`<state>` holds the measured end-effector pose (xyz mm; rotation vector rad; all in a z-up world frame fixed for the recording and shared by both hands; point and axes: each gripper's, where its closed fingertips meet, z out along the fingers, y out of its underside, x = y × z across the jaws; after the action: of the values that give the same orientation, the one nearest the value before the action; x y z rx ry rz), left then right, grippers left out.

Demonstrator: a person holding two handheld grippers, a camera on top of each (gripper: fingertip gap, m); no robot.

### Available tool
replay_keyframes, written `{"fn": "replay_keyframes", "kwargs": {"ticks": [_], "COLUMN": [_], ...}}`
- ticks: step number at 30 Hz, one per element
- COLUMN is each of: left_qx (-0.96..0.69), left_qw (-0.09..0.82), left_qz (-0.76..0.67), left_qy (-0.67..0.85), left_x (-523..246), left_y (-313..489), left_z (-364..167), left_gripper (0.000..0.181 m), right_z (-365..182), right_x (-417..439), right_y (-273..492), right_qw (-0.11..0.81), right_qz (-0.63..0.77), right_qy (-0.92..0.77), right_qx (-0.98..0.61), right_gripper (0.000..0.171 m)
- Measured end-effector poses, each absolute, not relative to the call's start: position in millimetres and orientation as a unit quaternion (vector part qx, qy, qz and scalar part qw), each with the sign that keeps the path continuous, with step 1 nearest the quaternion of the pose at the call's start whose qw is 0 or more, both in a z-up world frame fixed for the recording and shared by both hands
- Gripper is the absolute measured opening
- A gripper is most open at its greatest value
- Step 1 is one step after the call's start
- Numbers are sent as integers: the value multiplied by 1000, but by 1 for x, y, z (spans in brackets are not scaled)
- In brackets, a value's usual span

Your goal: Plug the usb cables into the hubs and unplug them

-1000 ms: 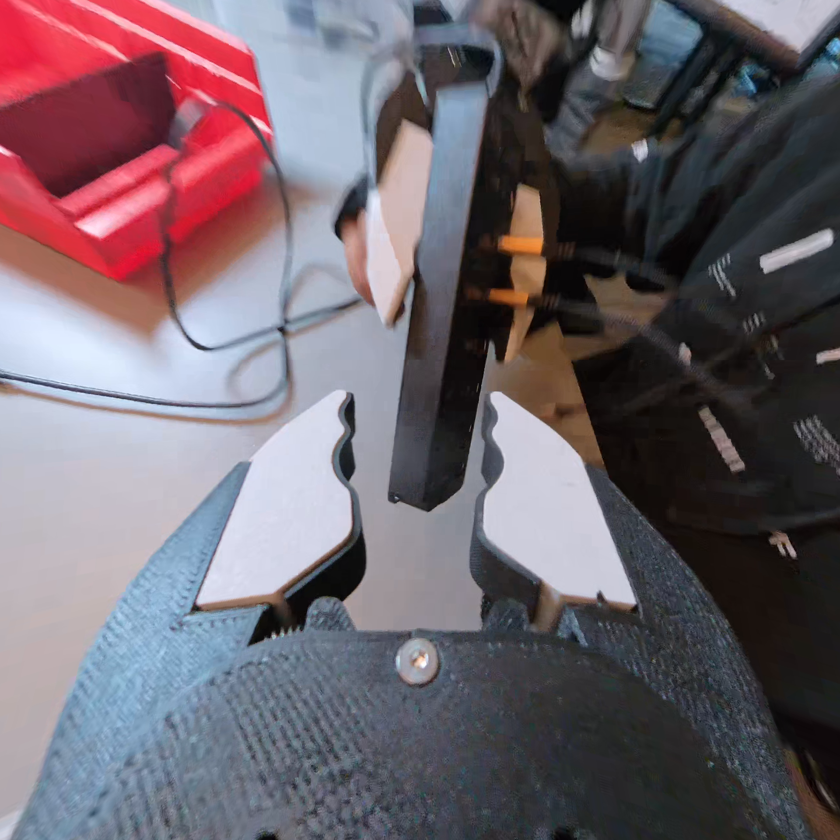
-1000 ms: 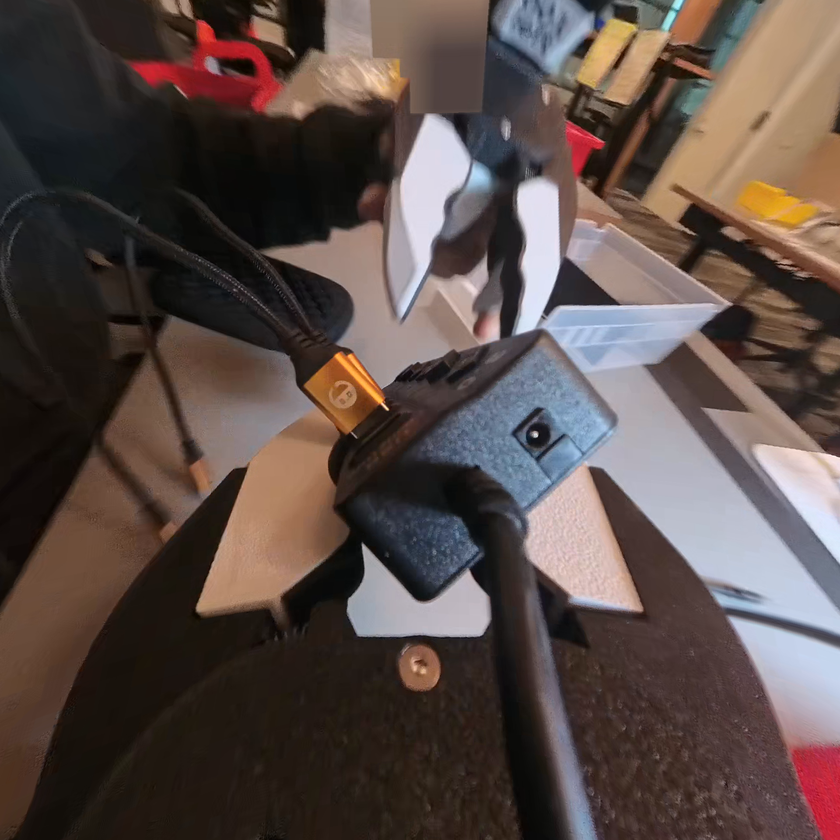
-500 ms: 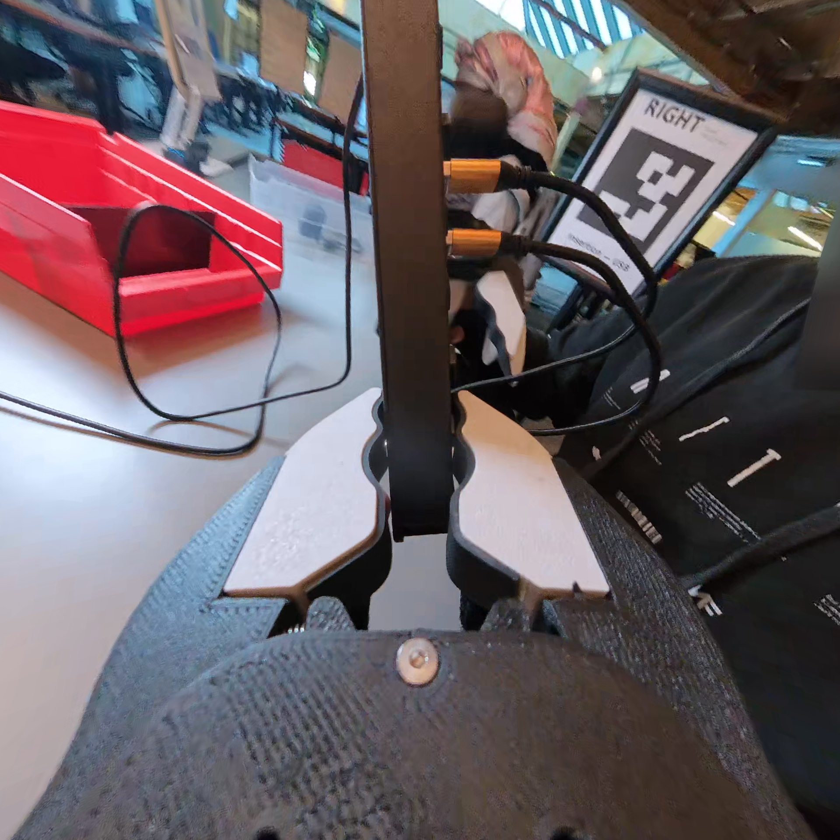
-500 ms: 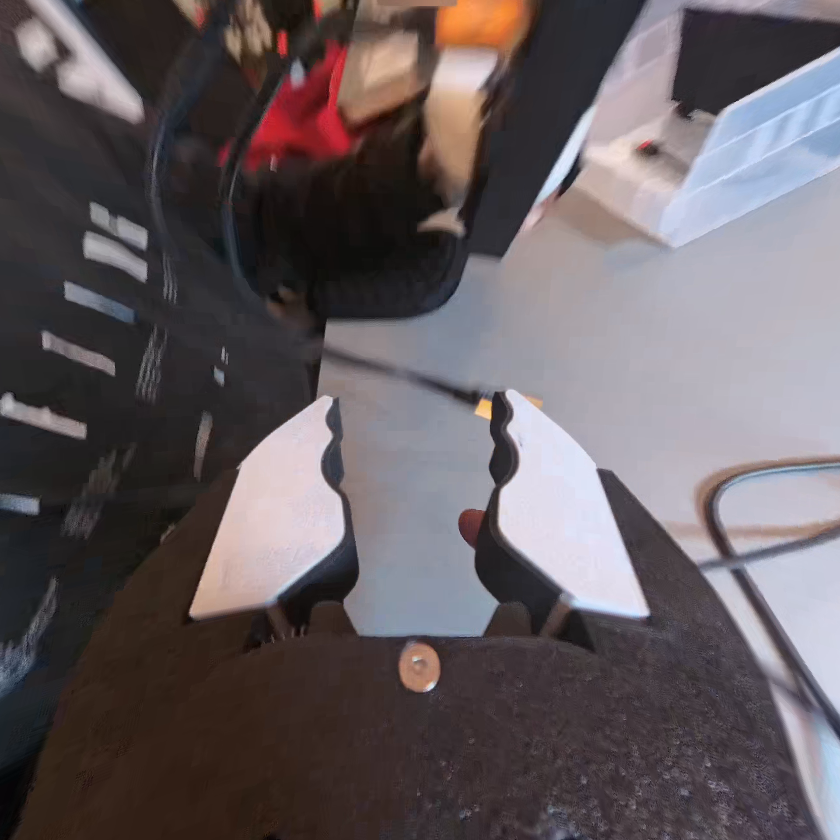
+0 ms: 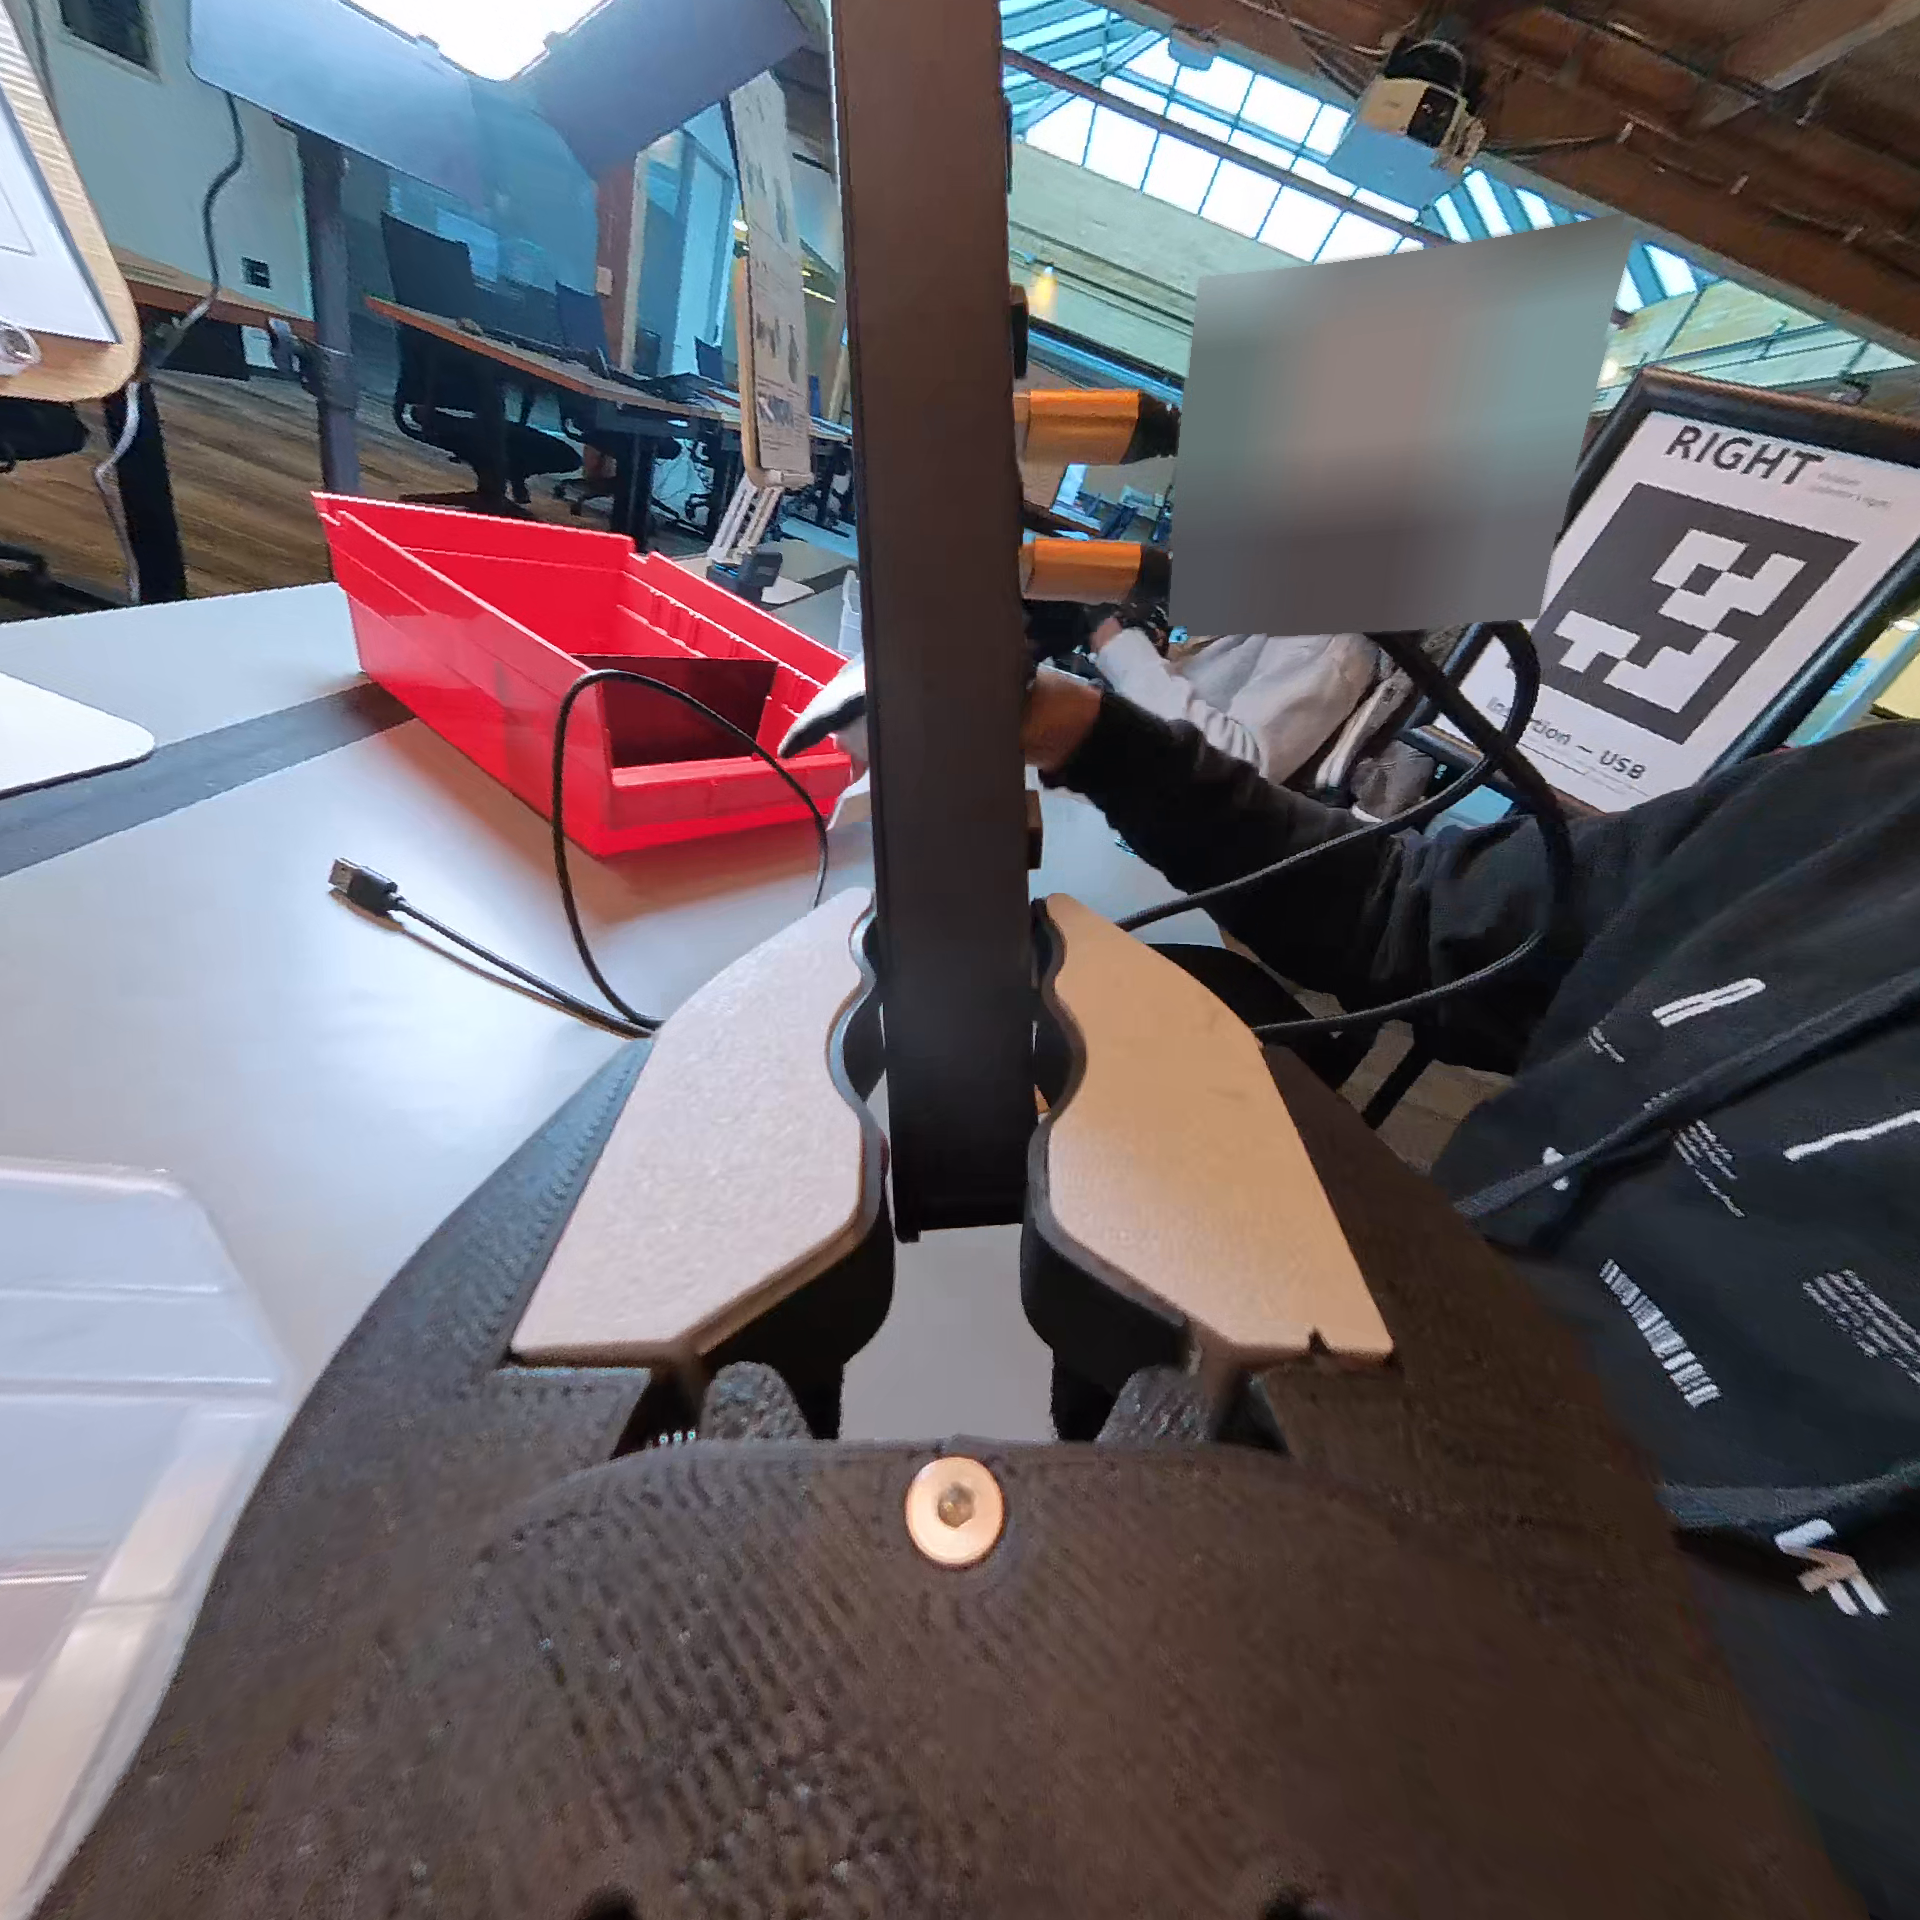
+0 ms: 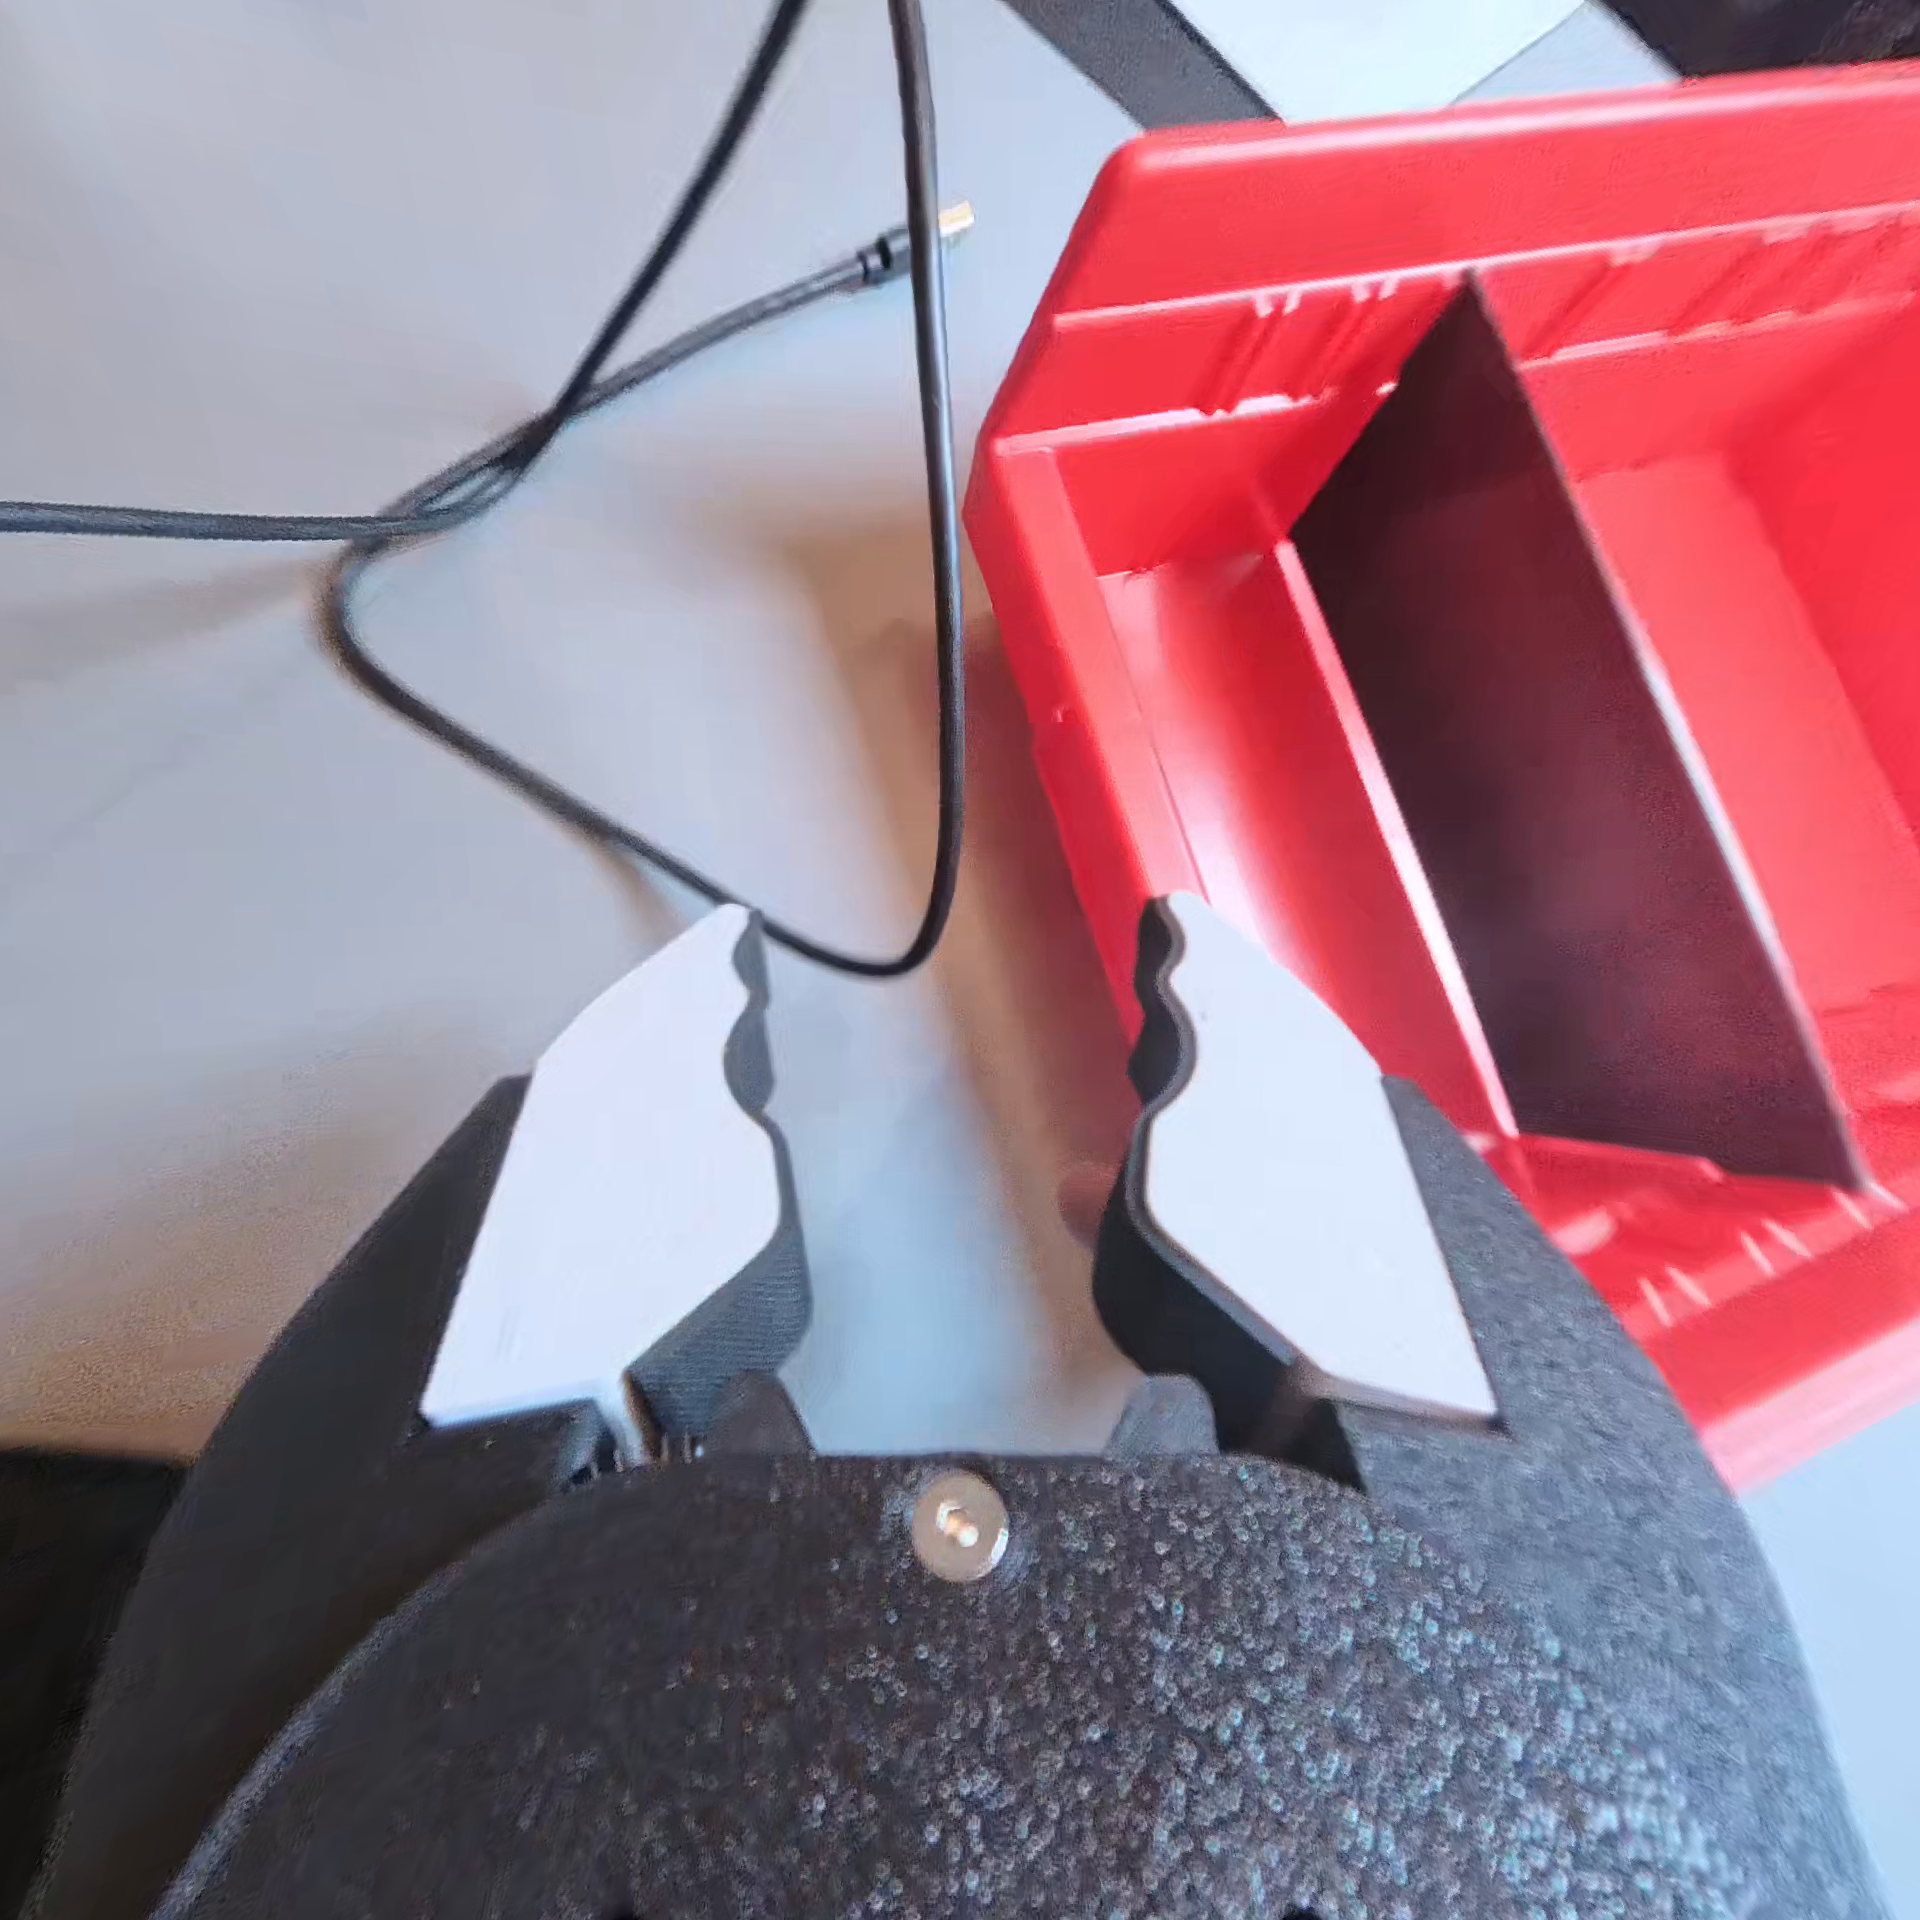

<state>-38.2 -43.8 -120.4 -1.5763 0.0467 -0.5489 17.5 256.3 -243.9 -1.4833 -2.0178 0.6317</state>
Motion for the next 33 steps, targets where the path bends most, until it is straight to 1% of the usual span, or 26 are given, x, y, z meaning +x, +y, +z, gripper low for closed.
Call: {"fn": "replay_keyframes", "kwargs": {"ticks": [1, 2, 3, 4, 7, 10, 11, 12, 15, 17, 20, 22, 24, 27, 29, 32, 33], "left_qx": [-699, -699, -701, -708, -728, -763, -778, -793, -840, -861, -871, -870, -865, -865, -871, -882, -886], "left_qw": [675, 678, 679, 676, 658, 621, 606, 591, 537, 509, 486, 468, 455, 456, 449, 437, 433], "left_qz": [-236, -228, -216, -201, -167, -133, -119, -101, -42, -6, 37, 81, 104, 87, 87, 73, 64], "left_qy": [14, 3, -15, -35, -95, -119, -117, -111, -60, -12, 66, 136, 186, 188, 179, 164, 155], "left_x": [-42, -46, -53, -61, -82, -90, -88, -85, -63, -44, -17, -5, 3, 4, -3, -8, -9], "left_y": [-44, -44, -43, -42, -39, -32, -28, -25, -13, -6, -2, -4, -9, -14, -18, -20, -21], "left_z": [-121, -121, -122, -125, -137, -154, -160, -166, -184, -192, -196, -200, -205, -205, -206, -212, -213], "left_gripper": [25, 25, 25, 25, 25, 25, 25, 25, 26, 26, 25, 25, 25, 25, 25, 25, 25], "right_z": [-254, -259, -257, -246, -181, -134, -121, -109, -82, -80, -94, -103, -112, -131, -140, -144, -149], "right_x": [10, 5, 4, 7, 37, 89, 100, 105, 86, 64, 21, -3, -18, -14, -8, 1, 7], "right_y": [255, 253, 247, 234, 170, 111, 94, 79, 48, 34, 34, 36, 41, 41, 39, 36, 37], "right_qw": [274, 275, 276, 280, 283, 227, 220, 225, 290, 312, 356, 378, 379, 314, 265, 222, 197], "right_qz": [223, 209, 200, 206, 270, 258, 248, 236, 193, 164, 100, 100, 102, 128, 152, 170, 160], "right_qy": [-759, -773, -789, -807, -864, -920, -932, -939, -937, -936, -929, -920, -920, -940, -950, -957, -963], "right_qx": [-547, -533, -511, -478, -317, -188, -148, -114, -38, -9, 13, 15, 2, -27, -62, -82, -90], "right_gripper": [50, 8, 4, 4, 4, 5, 5, 4, 4, 4, 6, 6, 9, 10, 21, 29, 41]}}
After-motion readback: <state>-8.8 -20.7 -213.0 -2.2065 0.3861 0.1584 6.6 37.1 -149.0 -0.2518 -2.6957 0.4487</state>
